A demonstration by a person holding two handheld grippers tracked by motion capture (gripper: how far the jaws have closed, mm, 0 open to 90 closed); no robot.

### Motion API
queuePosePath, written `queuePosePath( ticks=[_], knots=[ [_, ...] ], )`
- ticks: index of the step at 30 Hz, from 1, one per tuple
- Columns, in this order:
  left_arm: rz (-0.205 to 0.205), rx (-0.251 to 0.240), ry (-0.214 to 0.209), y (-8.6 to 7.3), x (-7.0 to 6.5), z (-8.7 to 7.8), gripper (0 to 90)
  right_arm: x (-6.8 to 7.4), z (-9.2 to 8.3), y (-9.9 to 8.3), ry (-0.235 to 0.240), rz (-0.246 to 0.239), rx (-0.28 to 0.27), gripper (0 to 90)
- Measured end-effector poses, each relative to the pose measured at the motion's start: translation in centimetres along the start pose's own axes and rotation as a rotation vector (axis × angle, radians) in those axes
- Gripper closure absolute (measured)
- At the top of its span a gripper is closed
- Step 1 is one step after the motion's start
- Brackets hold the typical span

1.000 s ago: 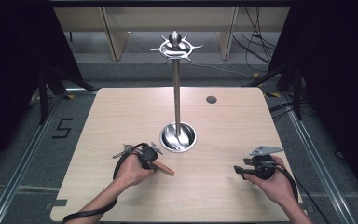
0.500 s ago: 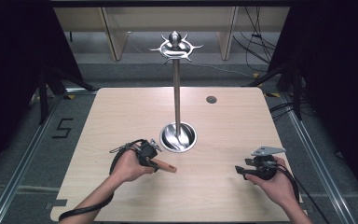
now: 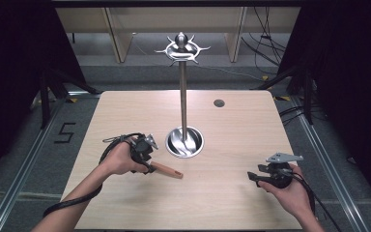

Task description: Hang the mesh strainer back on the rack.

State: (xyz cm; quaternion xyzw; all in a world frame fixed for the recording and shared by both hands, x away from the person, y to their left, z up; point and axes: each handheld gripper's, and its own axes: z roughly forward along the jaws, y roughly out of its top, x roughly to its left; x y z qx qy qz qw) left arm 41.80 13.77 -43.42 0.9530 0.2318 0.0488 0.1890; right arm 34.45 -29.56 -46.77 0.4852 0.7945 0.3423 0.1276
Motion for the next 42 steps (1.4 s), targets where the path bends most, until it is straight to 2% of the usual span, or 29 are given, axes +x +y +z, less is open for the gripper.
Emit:
queuePosePath(
  ticks=[1, 2, 4, 5, 6, 7, 8, 9, 10, 11, 12, 13, 14, 15, 20, 21, 25, 26, 28, 29, 30, 31, 33, 35, 36, 37, 38, 40, 42],
  knots=[
    [0.017, 0.017, 0.0, 0.1, 0.0, 0.1, 47.0, -0.2, 0.3, -0.1, -0.006, -0.027, -0.025, 45.4],
    [0.017, 0.017, 0.0, 0.1, 0.0, 0.1, 47.4, -0.2, 0.3, -0.1, -0.006, -0.027, -0.025, 45.4],
    [0.046, 0.035, 0.003, 0.2, 0.2, 0.4, 48.2, -0.4, 0.5, -0.1, -0.009, -0.058, -0.034, 45.3],
    [0.084, 0.046, -0.005, 0.3, 0.6, 0.7, 48.1, -0.2, 0.3, 0.1, 0.004, -0.037, -0.006, 45.2],
    [0.084, 0.046, -0.005, 0.3, 0.6, 0.7, 47.9, -0.2, 0.3, 0.1, 0.004, -0.037, -0.006, 45.2],
    [0.118, 0.071, -0.011, 0.4, 0.9, 0.8, 47.9, -0.1, 0.2, 0.1, 0.006, -0.008, 0.0, 45.2],
    [0.135, 0.09, -0.015, 0.5, 1.1, 1.1, 46.5, -0.4, 0.5, -0.1, 0.009, -0.039, -0.021, 45.2],
    [0.15, 0.103, -0.02, 0.6, 1.2, 1.3, 45.9, -0.3, 0.4, -0.2, 0.015, -0.008, 0.001, 45.2],
    [0.164, 0.113, -0.032, 0.6, 1.3, 1.6, 44.6, -0.5, 0.5, -0.2, 0.009, -0.033, -0.008, 45.2],
    [0.179, 0.125, -0.055, 0.7, 1.4, 1.8, 43.8, -0.5, 0.4, -0.2, 0.011, -0.024, 0.003, 45.2],
    [0.179, 0.125, -0.055, 0.7, 1.4, 1.8, 43.6, -0.5, 0.4, -0.2, 0.011, -0.024, 0.003, 45.2],
    [0.222, 0.143, -0.078, 0.7, 1.4, 2.4, 43.3, -0.5, 0.4, -0.3, 0.008, -0.021, -0.013, 45.2],
    [0.222, 0.143, -0.078, 0.7, 1.4, 2.4, 43.2, -0.5, 0.4, -0.3, 0.008, -0.021, -0.013, 45.2],
    [0.271, 0.165, -0.076, 0.8, 1.4, 2.8, 43.1, -0.6, 0.3, -0.4, 0.002, -0.044, -0.023, 45.2],
    [0.308, 0.182, -0.062, 1.0, 1.6, 3.4, 43.8, -0.1, 0.1, -0.3, 0.0, -0.009, 0.0, 45.2],
    [0.328, 0.198, -0.049, 1.1, 1.8, 3.7, 44.3, -0.2, 0.1, -0.1, 0.005, -0.037, 0.004, 45.2],
    [0.344, 0.217, -0.053, 1.2, 1.8, 4.3, 46.7, 0.0, 0.2, -0.2, 0.005, -0.026, 0.01, 45.2],
    [0.348, 0.231, -0.054, 1.1, 1.8, 4.5, 49.5, -0.3, 0.4, -0.2, 0.007, -0.062, -0.011, 45.2],
    [0.349, 0.24, -0.054, 1.1, 1.8, 4.7, 53.7, -0.3, 0.3, -0.2, 0.007, -0.043, -0.001, 45.2],
    [0.351, 0.249, -0.057, 1.0, 1.7, 4.8, 55.4, -0.2, 0.1, -0.2, 0.007, -0.014, 0.005, 45.2],
    [0.358, 0.254, -0.056, 1.0, 1.6, 4.9, 55.4, -0.2, 0.1, -0.2, 0.007, -0.014, 0.005, 45.2],
    [0.366, 0.27, -0.047, 1.0, 1.4, 5.1, 58.8, -0.3, 0.2, -0.3, -0.001, -0.033, -0.006, 45.2],
    [0.36, 0.286, -0.045, 0.9, 1.2, 5.2, 64.6, -0.2, 0.1, -0.2, 0.008, -0.023, 0.01, 45.1],
    [0.362, 0.28, -0.025, 0.9, 0.9, 5.2, 65.3, -0.3, 0.2, -0.2, -0.004, -0.056, -0.002, 45.1],
    [0.362, 0.28, -0.025, 0.9, 0.9, 5.2, 65.6, -0.3, 0.2, -0.2, -0.004, -0.056, -0.002, 45.1],
    [0.349, 0.303, -0.021, 0.9, 0.7, 5.1, 66.3, -0.2, 0.3, -0.2, 0.002, -0.045, 0.001, 45.1],
    [0.349, 0.303, -0.021, 0.9, 0.7, 5.1, 66.5, -0.3, 0.3, -0.2, 0.002, -0.042, 0.006, 45.0],
    [0.308, 0.305, -0.024, 0.8, 0.6, 5.0, 67.0, -0.2, 0.3, -0.3, 0.002, -0.039, 0.005, 45.0],
    [0.286, 0.303, -0.021, 0.7, 0.5, 4.9, 67.8, -0.4, 0.3, -0.2, -0.001, -0.049, 0.001, 45.0]
  ],
)
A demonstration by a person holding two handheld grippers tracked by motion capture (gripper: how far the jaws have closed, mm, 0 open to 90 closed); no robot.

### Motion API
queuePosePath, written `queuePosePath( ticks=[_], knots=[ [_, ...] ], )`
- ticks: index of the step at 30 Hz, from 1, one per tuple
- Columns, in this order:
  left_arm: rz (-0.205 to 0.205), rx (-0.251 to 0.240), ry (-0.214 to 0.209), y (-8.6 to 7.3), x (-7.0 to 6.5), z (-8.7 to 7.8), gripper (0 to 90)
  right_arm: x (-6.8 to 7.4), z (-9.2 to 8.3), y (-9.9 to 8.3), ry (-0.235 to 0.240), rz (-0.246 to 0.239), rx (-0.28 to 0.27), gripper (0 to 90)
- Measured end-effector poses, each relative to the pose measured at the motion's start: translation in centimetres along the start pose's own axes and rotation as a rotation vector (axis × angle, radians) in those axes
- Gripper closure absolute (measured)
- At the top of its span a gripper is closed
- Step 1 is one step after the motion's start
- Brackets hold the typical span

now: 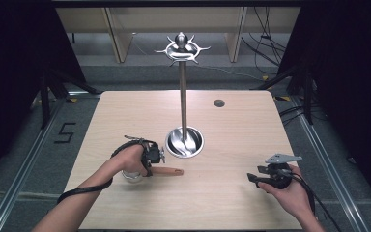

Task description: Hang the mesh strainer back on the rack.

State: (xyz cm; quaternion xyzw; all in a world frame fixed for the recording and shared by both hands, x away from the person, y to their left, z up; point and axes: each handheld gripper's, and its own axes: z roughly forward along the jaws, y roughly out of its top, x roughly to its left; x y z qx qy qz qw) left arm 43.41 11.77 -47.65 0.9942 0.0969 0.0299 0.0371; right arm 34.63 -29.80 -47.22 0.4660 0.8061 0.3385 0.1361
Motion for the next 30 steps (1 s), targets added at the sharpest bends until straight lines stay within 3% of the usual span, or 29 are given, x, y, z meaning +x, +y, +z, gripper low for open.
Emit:
queuePosePath(
  ticks=[1, 4, 5, 8, 9, 13, 14, 15, 16, 17, 18, 19, 20, 21, 23, 24, 25, 28, 29, 30],
  knots=[
    [-0.03, -0.004, -0.003, -0.1, -0.2, -0.1, 68.1, 0.1, 0.0, 0.0, -0.001, 0.008, -0.003, 45.0],
    [-0.044, -0.025, 0.003, -0.3, -0.4, -0.3, 68.3, 0.1, 0.0, 0.0, 0.001, 0.006, -0.001, 45.0],
    [-0.07, -0.041, -0.007, -0.6, -0.5, -0.6, 68.4, 0.1, 0.0, 0.0, 0.0, 0.009, -0.001, 45.0],
    [-0.096, -0.071, -0.013, -0.8, -0.7, -0.9, 68.5, 0.2, -0.1, 0.1, 0.008, 0.025, 0.012, 45.0],
    [-0.131, -0.114, -0.015, -1.2, -0.9, -1.2, 68.5, 0.2, -0.1, 0.1, 0.006, 0.036, 0.02, 45.0],
    [-0.172, -0.218, -0.004, -1.8, -1.2, -1.7, 68.7, 0.2, 0.0, 0.0, 0.005, 0.017, 0.009, 45.0],
    [-0.172, -0.218, -0.004, -1.8, -1.2, -1.7, 68.8, 0.2, 0.0, 0.0, 0.005, 0.017, 0.009, 45.0],
    [-0.211, -0.291, -0.007, -2.1, -1.6, -2.0, 68.7, 0.2, -0.1, 0.1, 0.01, 0.032, 0.024, 45.0],
    [-0.211, -0.291, -0.007, -2.1, -1.6, -2.0, 68.8, 0.2, -0.1, 0.1, 0.01, 0.032, 0.024, 45.0],
    [-0.237, -0.346, -0.023, -2.3, -1.8, -2.4, 68.8, 0.3, -0.1, 0.1, 0.013, 0.051, 0.029, 45.0],
    [-0.237, -0.346, -0.023, -2.3, -1.8, -2.4, 68.8, 0.3, -0.1, 0.1, 0.01, 0.037, 0.021, 45.0],
    [-0.256, -0.397, -0.024, -2.5, -2.0, -2.8, 68.8, 0.3, 0.0, 0.1, 0.013, 0.038, 0.024, 45.0],
    [-0.308, -0.441, -0.03, -2.4, -2.5, -2.7, 68.8, 0.2, 0.1, 0.0, 0.006, 0.02, 0.008, 45.0],
    [-0.308, -0.441, -0.03, -2.4, -2.5, -2.7, 68.8, 0.2, 0.1, 0.0, 0.006, 0.02, 0.008, 45.0],
    [-0.305, -0.488, -0.007, -2.5, -2.6, -3.0, 68.9, 0.2, 0.1, 0.1, 0.006, 0.007, 0.007, 45.0],
    [-0.322, -0.509, 0.001, -2.5, -2.8, -3.1, 68.9, 0.2, 0.1, 0.1, 0.006, 0.007, 0.007, 45.0],
    [-0.369, -0.565, 0.007, -2.5, -3.1, -3.2, 68.9, 0.2, 0.1, 0.1, 0.005, 0.002, 0.008, 45.0],
    [-0.341, -0.586, 0.019, -2.9, -3.1, -3.7, 68.9, 0.1, 0.1, 0.1, 0.005, 0.004, 0.008, 44.9],
    [-0.422, -0.681, 0.015, -2.8, -3.7, -3.6, 68.9, 0.1, 0.1, 0.1, 0.006, 0.009, 0.006, 44.9],
    [-0.422, -0.681, 0.015, -2.8, -3.7, -3.6, 68.9, 0.1, 0.1, 0.1, 0.006, 0.009, 0.006, 44.9]
  ],
)
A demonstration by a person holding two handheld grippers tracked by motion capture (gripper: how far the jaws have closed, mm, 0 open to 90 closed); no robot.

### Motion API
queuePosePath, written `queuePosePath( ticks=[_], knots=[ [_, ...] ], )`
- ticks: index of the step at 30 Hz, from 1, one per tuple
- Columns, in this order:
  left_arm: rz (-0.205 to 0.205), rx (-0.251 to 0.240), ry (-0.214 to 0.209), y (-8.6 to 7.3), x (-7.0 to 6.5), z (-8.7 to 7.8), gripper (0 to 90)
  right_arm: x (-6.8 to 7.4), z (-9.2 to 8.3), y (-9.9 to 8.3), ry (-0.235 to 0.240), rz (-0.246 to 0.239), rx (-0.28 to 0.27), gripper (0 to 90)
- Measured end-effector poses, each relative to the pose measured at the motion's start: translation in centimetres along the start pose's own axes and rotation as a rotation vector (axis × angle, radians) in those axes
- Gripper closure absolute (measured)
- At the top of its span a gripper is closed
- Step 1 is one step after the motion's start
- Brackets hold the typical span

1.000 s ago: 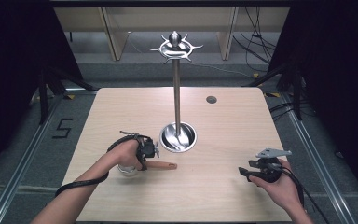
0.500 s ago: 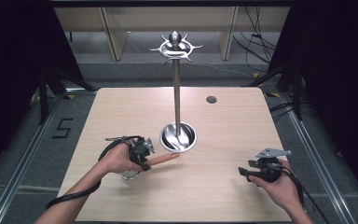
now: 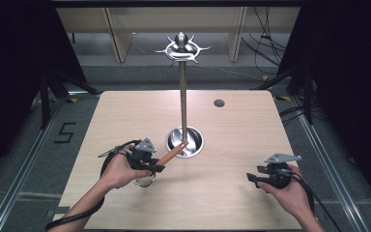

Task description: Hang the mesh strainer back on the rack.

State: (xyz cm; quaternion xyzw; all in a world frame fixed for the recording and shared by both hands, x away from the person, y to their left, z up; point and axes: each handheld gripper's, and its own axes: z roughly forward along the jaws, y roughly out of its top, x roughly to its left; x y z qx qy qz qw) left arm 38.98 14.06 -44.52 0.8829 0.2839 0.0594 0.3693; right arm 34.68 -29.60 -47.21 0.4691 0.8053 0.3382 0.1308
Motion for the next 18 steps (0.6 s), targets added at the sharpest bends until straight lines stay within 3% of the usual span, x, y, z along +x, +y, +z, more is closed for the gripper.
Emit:
queuePosePath(
  ticks=[3, 9, 12, 13, 15, 16, 17, 18],
  knots=[
    [-0.039, -0.096, 0.015, -0.3, -0.4, -0.5, 69.0, 0.0, 0.0, 0.0, 0.002, 0.004, 0.002, 44.8],
    [-0.076, -0.159, 0.005, -0.6, -0.8, -1.0, 69.0, 0.0, 0.1, 0.0, -0.004, -0.006, -0.006, 44.8],
    [-0.085, -0.207, 0.024, -0.8, -1.0, -1.3, 69.0, 0.1, 0.2, 0.0, -0.004, -0.004, -0.009, 44.8],
    [-0.108, -0.244, 0.038, -0.8, -1.3, -1.6, 69.0, 0.2, 0.0, 0.1, 0.001, 0.018, 0.004, 44.8],
    [-0.12, -0.272, 0.05, -0.7, -1.7, -1.8, 69.0, 0.1, 0.2, 0.0, -0.005, -0.007, -0.011, 44.7],
    [-0.12, -0.272, 0.05, -0.7, -1.7, -1.8, 69.0, 0.3, 0.0, 0.1, 0.002, 0.025, 0.001, 44.8],
    [-0.121, -0.291, 0.064, -0.5, -1.9, -2.2, 69.0, 0.1, 0.1, 0.0, -0.002, -0.003, -0.007, 44.8],
    [-0.121, -0.291, 0.064, -0.5, -1.9, -2.2, 69.0, 0.2, 0.0, 0.1, 0.002, 0.017, 0.004, 44.8]
  ],
)
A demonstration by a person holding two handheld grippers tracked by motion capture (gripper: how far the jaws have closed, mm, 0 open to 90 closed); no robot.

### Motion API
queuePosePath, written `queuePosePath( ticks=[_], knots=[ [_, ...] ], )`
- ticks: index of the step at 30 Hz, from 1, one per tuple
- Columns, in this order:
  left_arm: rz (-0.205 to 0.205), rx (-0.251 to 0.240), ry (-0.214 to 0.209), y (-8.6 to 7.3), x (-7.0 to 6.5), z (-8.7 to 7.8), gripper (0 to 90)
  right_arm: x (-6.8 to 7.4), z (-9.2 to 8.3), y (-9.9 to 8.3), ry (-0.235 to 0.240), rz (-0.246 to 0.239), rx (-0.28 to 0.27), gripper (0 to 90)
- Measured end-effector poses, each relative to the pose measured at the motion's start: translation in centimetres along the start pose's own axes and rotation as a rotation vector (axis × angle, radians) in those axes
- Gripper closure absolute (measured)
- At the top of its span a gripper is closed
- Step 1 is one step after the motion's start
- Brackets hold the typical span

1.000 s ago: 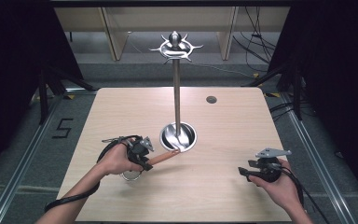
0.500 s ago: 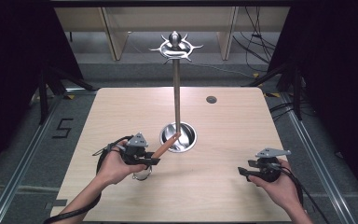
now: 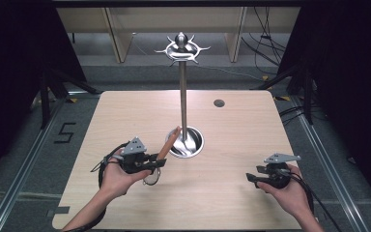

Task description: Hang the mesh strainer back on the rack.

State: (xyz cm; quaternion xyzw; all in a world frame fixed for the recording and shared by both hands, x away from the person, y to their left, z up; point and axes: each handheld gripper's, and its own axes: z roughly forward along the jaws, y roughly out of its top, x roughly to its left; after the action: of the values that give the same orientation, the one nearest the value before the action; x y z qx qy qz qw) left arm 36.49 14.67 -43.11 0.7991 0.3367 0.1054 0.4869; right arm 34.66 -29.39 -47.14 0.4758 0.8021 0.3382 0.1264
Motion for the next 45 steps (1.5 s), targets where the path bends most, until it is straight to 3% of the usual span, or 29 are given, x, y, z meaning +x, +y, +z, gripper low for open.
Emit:
queuePosePath(
  ticks=[4, 8, 9, 10, 11, 12, 13, 14, 17, 21, 29, 40, 44, 45],
  knots=[
    [-0.031, -0.058, 0.039, 0.5, -0.6, -0.6, 69.0, 0.0, 0.0, 0.0, 0.0, 0.002, 0.0, 44.7],
    [-0.035, -0.082, 0.067, 0.8, -0.8, -0.8, 69.0, 0.1, 0.0, 0.0, 0.0, 0.009, 0.001, 44.7],
    [-0.038, -0.098, 0.112, 1.0, -1.1, -1.0, 69.0, 0.0, 0.0, 0.0, -0.001, -0.003, 0.001, 44.7],
    [-0.038, -0.098, 0.112, 1.0, -1.1, -1.0, 69.0, 0.0, 0.0, 0.0, -0.001, -0.003, 0.001, 44.7],
    [-0.045, -0.118, 0.141, 1.3, -1.2, -1.2, 69.0, 0.0, 0.0, 0.0, -0.001, -0.004, 0.004, 44.7],
    [-0.045, -0.118, 0.141, 1.3, -1.2, -1.2, 69.0, 0.0, 0.0, 0.0, -0.001, -0.004, 0.004, 44.7],
    [-0.047, -0.132, 0.178, 1.6, -1.4, -1.5, 69.0, 0.0, 0.0, 0.0, -0.001, -0.005, 0.005, 44.7],
    [-0.047, -0.132, 0.178, 1.6, -1.4, -1.5, 69.0, 0.0, 0.0, 0.0, -0.001, -0.005, 0.005, 44.7],
    [-0.077, -0.163, 0.228, 2.0, -1.5, -1.8, 69.0, 0.0, 0.1, 0.0, 0.002, -0.001, 0.003, 44.7],
    [-0.108, -0.194, 0.229, 2.4, -1.5, -2.0, 69.0, 0.1, 0.1, 0.0, 0.002, 0.005, 0.003, 44.7],
    [-0.124, -0.226, 0.224, 3.4, -1.7, -2.3, 69.0, 0.0, 0.1, 0.0, 0.001, 0.0, 0.002, 44.7],
    [-0.108, -0.266, 0.234, 5.0, -1.9, -2.6, 69.0, -0.1, 0.1, 0.0, -0.005, -0.018, -0.011, 44.7],
    [-0.101, -0.273, 0.233, 5.3, -2.0, -2.6, 69.0, 0.1, 0.2, -0.1, -0.008, -0.003, -0.016, 44.7],
    [-0.1, -0.277, 0.236, 5.4, -2.1, -2.6, 69.0, -0.1, 0.1, 0.0, -0.006, -0.025, -0.012, 44.7]
  ],
)
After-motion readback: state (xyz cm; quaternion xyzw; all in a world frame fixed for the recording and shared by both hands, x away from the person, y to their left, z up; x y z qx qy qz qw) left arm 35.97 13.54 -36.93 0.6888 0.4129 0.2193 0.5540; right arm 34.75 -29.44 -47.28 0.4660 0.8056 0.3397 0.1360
